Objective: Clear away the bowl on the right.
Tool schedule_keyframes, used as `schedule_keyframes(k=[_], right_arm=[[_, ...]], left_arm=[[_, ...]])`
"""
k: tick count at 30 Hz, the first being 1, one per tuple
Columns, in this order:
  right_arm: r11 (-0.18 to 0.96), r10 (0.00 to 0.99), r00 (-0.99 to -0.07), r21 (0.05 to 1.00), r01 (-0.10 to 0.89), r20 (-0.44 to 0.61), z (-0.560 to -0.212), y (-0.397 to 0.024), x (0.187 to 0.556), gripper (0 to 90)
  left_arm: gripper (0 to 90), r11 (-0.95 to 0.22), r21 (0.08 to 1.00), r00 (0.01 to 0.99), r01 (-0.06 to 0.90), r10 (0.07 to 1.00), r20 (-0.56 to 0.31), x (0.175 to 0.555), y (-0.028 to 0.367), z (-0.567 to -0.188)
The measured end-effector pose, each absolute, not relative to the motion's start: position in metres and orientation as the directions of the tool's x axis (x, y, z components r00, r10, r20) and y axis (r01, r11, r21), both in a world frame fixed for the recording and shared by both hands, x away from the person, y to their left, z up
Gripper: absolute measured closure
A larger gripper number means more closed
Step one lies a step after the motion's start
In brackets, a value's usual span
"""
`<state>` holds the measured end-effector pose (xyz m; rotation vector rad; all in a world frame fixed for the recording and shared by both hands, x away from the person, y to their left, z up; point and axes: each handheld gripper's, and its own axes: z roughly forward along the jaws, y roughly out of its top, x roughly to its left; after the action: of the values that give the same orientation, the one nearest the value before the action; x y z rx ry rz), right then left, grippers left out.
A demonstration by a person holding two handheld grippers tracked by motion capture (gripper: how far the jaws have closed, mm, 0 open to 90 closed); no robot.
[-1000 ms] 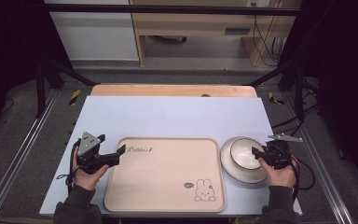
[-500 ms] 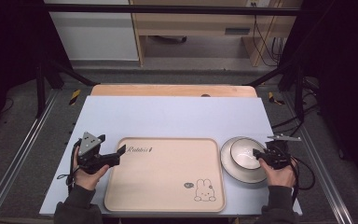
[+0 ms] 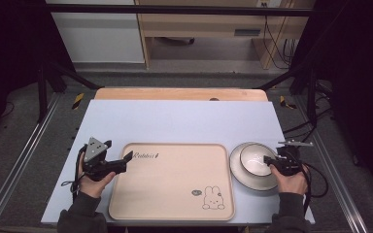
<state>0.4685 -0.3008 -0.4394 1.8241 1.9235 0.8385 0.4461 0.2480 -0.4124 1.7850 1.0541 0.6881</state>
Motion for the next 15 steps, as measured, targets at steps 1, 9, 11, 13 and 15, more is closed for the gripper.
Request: schedule_keyframes(k=[1, 9, 11, 13, 15], right_arm=[[-0.002, 0.984, -0.111, 0.637, 0.771, 0.137, -0.4396, -0.3018, 0.4685, 72.0], [-0.017, 0.985, -0.091, 0.614, 0.789, 0.145, -0.4399, -0.3026, 0.4687, 74.9], [-0.029, 0.985, -0.080, 0.603, 0.797, 0.154, -0.4389, -0.3023, 0.4684, 75.8], [-0.032, 0.985, -0.075, 0.596, 0.802, 0.154, -0.4384, -0.3022, 0.4683, 76.5], [-0.033, 0.986, -0.070, 0.591, 0.806, 0.152, -0.4383, -0.3025, 0.4683, 77.4]], left_arm=[[12.9, -0.208, 0.908, 0.477, 0.364, 0.879, 0.010, 0.4462, 0.2481, -0.4124], [12.9, -0.207, 0.909, 0.475, 0.361, 0.880, 0.012, 0.4457, 0.2489, -0.4119], [13.0, -0.208, 0.909, 0.475, 0.361, 0.880, 0.013, 0.4456, 0.2488, -0.4120], [13.0, -0.207, 0.909, 0.476, 0.362, 0.879, 0.011, 0.4456, 0.2491, -0.4120], [12.9, -0.208, 0.909, 0.475, 0.362, 0.880, 0.012, 0.4456, 0.2494, -0.4121]])
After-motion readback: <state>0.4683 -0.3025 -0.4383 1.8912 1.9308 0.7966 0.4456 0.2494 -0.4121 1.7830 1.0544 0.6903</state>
